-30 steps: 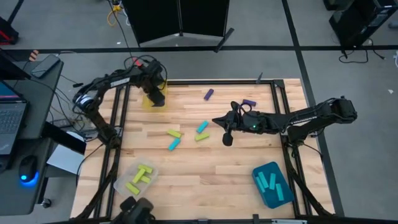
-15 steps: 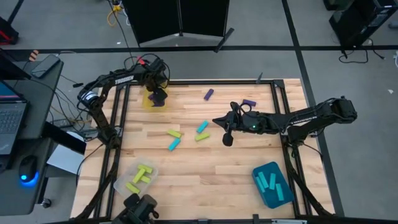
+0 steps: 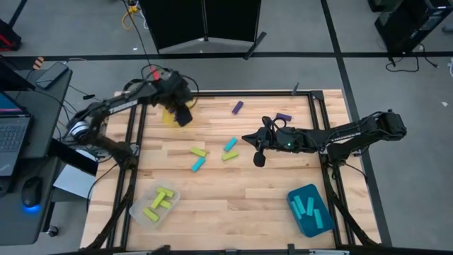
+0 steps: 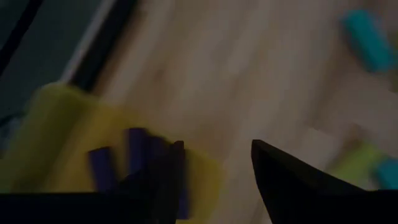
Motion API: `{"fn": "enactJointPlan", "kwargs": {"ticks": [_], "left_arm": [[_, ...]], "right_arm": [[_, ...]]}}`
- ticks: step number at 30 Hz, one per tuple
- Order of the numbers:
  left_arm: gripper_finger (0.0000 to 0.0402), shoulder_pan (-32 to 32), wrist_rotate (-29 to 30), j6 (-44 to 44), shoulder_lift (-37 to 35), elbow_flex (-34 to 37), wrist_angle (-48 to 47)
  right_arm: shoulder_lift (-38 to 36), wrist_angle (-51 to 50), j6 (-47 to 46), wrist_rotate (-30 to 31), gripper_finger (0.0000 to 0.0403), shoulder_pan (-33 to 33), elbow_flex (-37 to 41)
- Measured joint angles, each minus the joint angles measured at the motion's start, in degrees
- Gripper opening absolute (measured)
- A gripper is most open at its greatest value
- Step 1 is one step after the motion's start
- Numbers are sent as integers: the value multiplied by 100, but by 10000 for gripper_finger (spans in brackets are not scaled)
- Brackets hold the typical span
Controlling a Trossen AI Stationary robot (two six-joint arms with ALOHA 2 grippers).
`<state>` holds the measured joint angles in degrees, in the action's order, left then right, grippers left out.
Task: Sort blocks
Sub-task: Put the green block into the transparent bin
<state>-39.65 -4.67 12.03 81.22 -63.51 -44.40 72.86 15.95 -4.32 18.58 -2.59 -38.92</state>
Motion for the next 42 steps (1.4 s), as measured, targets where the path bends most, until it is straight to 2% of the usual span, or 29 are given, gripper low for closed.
{"fn": "enactJointPlan", "kwargs": {"ticks": [7,12,17,26,36,42], "left_arm": [[183,1123,-208,166,-458,599,-124],[182,1862,-204,525,-358,1109,22],[182,2344,-200,608,-106,1400,410],[186,2478,-256,924,636,1415,1087],[229,2478,-86,1177,1245,1415,1218],[210,2482,58,1188,1507,1385,1306]], "right_arm": [[0,-22,-62,-1,27,-52,0],[2,-24,-63,-1,29,-171,0],[0,-24,-63,-1,25,-199,2],[1,-25,-63,-1,27,-197,2],[0,-38,-44,-2,23,-197,2],[0,-55,-46,-4,23,-197,2]]}}
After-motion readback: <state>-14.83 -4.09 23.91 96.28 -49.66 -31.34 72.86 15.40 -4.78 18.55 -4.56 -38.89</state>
